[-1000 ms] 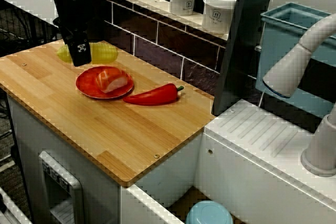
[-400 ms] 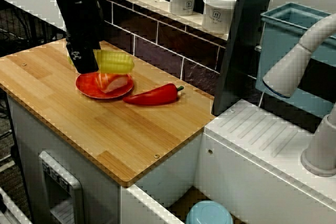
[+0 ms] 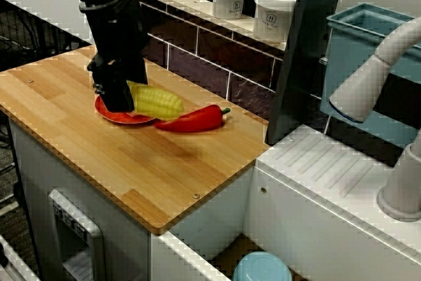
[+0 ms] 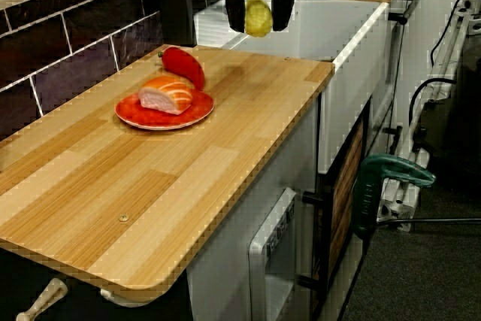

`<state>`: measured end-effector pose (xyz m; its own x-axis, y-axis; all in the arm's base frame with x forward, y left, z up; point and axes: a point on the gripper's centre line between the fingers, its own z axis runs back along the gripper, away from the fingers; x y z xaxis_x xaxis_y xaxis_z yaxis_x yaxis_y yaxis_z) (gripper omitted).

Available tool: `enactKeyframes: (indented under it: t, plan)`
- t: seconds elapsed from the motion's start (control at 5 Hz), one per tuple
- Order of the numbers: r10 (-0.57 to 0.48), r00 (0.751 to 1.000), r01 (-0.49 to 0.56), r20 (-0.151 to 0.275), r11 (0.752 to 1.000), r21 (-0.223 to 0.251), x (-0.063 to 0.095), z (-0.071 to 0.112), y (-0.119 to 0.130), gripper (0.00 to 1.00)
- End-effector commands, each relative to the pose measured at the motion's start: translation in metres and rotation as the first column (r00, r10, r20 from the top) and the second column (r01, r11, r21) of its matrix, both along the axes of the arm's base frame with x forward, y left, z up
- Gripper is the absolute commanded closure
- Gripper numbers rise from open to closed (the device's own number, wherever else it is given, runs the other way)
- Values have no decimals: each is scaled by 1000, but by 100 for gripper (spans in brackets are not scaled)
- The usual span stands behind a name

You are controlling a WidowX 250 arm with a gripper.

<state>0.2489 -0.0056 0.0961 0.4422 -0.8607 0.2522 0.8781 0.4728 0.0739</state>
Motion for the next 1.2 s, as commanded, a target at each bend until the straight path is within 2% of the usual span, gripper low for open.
enactKeyframes:
  t: [0.0,0.4,0.6,0.8,1.0]
  plan:
    - [-35,996,28,77,995,94,4,-35,-19,100]
    - [48,997,-55,58,992,114,11,-64,-16,100]
    - [67,997,-72,46,991,116,14,-67,-14,100]
    - [125,991,-132,54,981,142,16,-68,-12,37]
    - [163,986,-167,35,976,143,18,-62,-5,0]
